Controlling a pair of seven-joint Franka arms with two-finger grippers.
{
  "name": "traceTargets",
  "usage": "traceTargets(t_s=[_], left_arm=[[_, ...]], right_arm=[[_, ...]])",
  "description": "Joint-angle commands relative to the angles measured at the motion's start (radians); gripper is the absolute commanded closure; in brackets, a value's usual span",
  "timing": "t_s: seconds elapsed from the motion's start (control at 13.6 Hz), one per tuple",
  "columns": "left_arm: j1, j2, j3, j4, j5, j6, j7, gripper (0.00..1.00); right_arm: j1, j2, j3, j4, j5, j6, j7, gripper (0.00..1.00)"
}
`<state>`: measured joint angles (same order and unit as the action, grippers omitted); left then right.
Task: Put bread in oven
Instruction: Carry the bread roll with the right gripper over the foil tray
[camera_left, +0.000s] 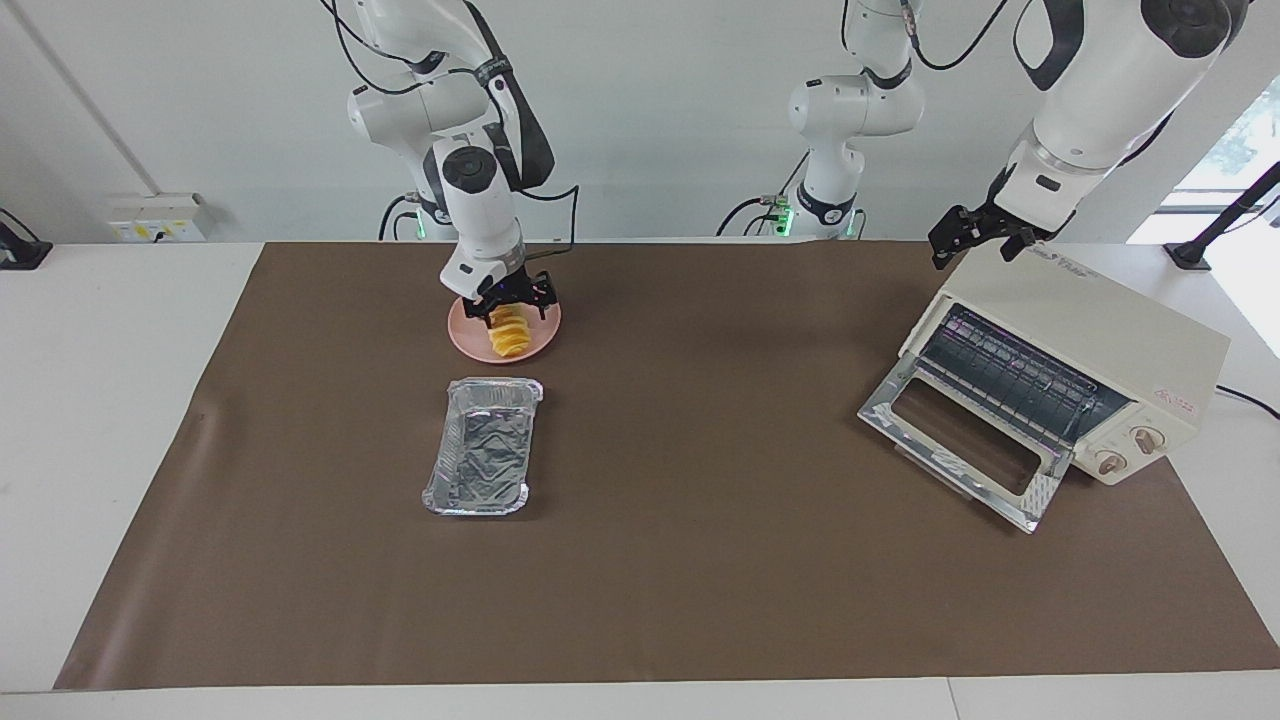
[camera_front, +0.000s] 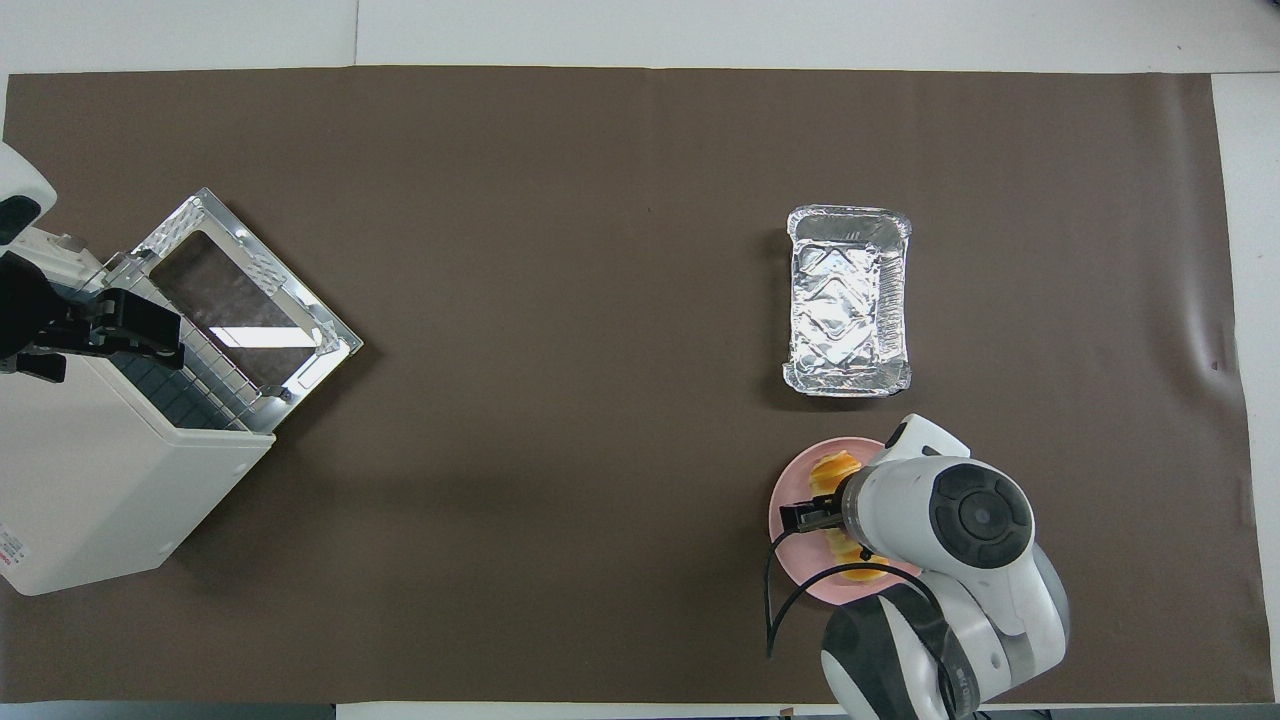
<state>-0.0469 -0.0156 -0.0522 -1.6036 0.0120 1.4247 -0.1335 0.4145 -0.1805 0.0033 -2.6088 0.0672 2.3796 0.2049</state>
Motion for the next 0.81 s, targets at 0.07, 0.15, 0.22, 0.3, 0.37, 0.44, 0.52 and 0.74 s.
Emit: traceTargets(t_s=[0.07, 0.15, 0.22, 0.3, 0.37, 0.44, 0.52, 0.74], left_arm=[[0.010, -0.014, -0.003, -0.006, -0.009, 0.003, 0.009, 0.00], [0.010, -0.014, -0.003, -0.006, -0.009, 0.003, 0.009, 0.00], [0.010, -0.014, -0.003, -0.006, -0.009, 0.003, 0.009, 0.00], [0.010, -0.014, -0.003, -0.006, -0.009, 0.002, 0.009, 0.00], [0.010, -0.014, -0.003, -0.006, -0.009, 0.002, 0.009, 0.00], [0.010, -0.014, -0.003, -0.006, -0.009, 0.002, 0.009, 0.00], [0.010, -0.014, -0.003, -0.006, -0.009, 0.002, 0.009, 0.00], [0.010, -0.014, -0.003, -0.006, -0.009, 0.002, 0.009, 0.00]], right_arm=[[-0.008, -0.030, 0.000, -0.066, 0.017, 0.047, -0.033, 0.48], [-0.008, -0.031, 0.000, -0.070, 0.017, 0.047, -0.024, 0.69], [-0.011, -0.031, 0.000, -0.068, 0.017, 0.044, -0.022, 0.85], [-0.014, -0.031, 0.000, -0.066, 0.017, 0.041, -0.022, 1.00], [-0.014, -0.033, 0.000, -0.065, 0.017, 0.033, -0.021, 1.00], [-0.014, -0.043, 0.000, -0.060, 0.017, 0.011, -0.016, 1.00], [-0.019, -0.063, -0.003, -0.047, 0.017, -0.032, -0.016, 1.00], [-0.072, -0.097, -0.011, 0.082, 0.019, -0.216, -0.025, 1.00]])
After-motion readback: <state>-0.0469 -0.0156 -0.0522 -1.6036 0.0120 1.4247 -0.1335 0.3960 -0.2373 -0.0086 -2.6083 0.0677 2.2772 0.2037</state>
